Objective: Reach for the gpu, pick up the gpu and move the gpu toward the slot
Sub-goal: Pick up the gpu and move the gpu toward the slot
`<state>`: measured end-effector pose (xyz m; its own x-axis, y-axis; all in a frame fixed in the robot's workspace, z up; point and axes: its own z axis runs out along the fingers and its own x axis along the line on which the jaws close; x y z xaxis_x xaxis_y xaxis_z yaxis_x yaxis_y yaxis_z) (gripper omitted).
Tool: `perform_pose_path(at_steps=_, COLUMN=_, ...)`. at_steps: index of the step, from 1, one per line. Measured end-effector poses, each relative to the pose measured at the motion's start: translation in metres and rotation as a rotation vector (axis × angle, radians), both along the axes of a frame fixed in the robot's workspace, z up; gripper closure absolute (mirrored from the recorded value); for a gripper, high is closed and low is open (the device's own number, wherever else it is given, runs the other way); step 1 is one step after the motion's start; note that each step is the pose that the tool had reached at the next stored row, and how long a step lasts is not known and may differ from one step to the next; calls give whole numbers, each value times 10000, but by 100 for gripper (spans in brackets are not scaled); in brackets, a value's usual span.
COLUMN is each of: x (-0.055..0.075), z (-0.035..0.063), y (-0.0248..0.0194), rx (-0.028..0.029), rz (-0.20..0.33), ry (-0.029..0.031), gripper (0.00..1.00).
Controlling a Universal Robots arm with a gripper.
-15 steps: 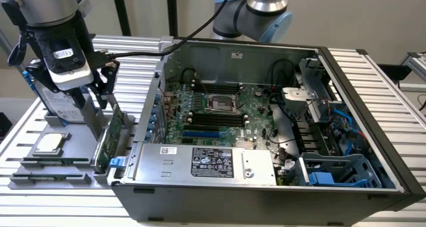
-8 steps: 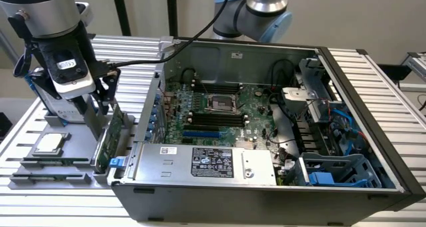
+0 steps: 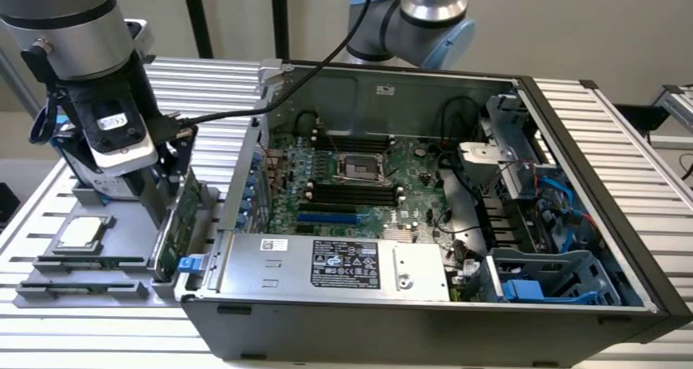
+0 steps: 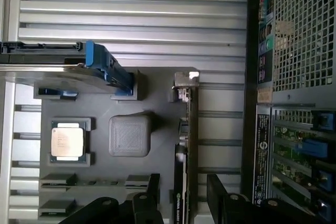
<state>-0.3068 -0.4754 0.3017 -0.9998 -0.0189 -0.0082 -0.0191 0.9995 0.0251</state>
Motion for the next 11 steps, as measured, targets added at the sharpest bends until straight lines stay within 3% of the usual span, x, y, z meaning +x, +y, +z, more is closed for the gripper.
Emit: perform_pose_path(at_steps=11, x=-50, z=-186, y=-68, rx=-20, rz=-32, ry=-203, gripper=52)
